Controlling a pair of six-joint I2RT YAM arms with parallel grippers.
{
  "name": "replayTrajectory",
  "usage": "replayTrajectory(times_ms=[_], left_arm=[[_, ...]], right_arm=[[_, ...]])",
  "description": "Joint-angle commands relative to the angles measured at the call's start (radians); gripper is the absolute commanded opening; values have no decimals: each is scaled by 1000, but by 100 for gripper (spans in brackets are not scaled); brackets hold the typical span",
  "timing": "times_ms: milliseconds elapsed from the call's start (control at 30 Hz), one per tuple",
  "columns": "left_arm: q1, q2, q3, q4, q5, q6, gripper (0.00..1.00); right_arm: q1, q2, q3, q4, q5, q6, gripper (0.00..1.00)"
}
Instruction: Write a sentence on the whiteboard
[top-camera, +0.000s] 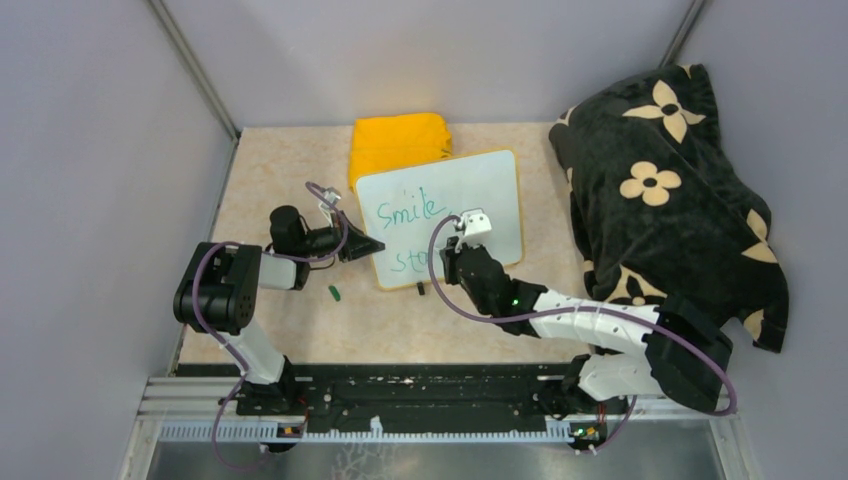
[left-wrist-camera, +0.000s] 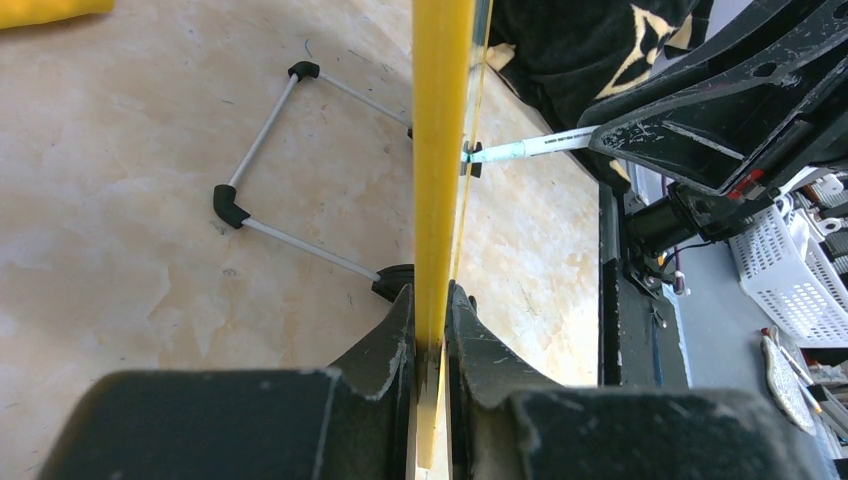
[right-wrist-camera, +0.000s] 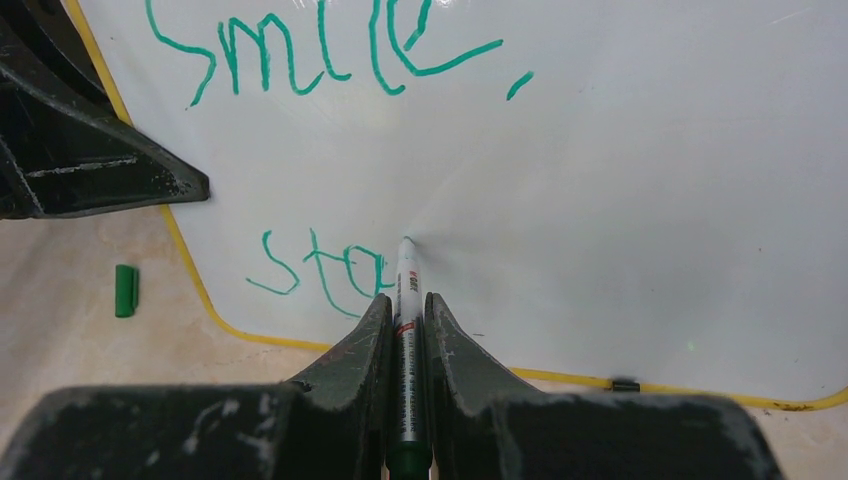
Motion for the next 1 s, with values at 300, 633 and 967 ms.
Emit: replayTrajectory(times_ms=[300,633,967], left_arm=[[-6,14,0,-80,-52,50,0],[-6,14,1,-85,-50,50,0],[-10,13,4,-94,-52,56,0]], right_arm=[[-8,-73,-63,-13,21,53,0],[-12,-150,15,-44,29,11,0],[-57,-99,42,-26,-7,20,0]])
